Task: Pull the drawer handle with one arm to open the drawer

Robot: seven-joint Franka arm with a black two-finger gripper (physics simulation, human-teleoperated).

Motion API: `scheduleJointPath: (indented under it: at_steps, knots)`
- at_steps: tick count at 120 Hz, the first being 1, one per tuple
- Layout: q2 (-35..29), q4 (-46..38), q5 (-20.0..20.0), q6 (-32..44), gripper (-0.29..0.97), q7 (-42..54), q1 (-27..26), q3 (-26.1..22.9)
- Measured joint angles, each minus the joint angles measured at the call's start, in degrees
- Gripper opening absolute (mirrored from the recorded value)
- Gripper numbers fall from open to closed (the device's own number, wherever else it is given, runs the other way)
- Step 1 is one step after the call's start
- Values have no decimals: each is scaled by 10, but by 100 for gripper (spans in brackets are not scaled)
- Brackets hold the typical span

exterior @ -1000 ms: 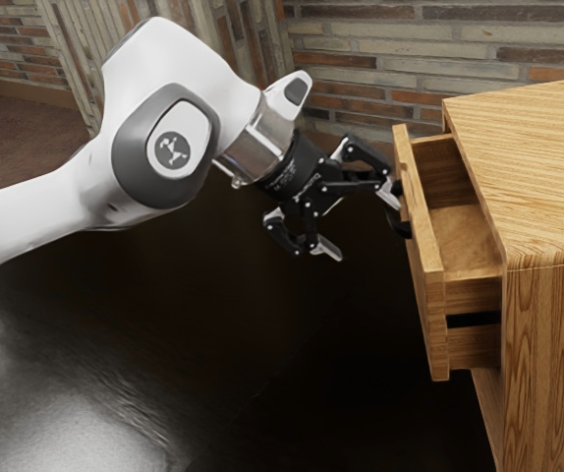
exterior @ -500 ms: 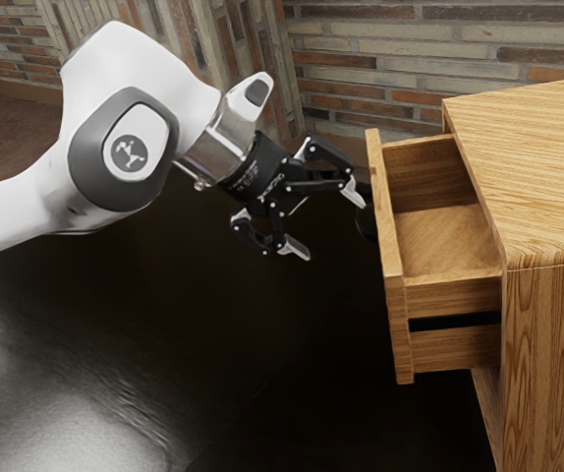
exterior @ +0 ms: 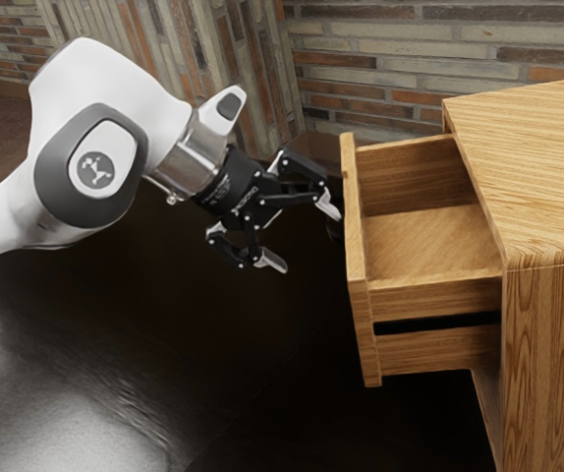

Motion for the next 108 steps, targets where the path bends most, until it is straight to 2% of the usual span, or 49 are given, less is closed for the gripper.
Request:
scheduleJointPath:
  at_steps: [24,42,82,108]
  knots:
    - [-37,-31,21,2,68,-4,5,2]
    - [-59,-48,35,3,68,-7,-2,25]
    - [-103,-83,55,3,68,-13,5,27]
    - [-142,-113,68,3,68,-16,28,27]
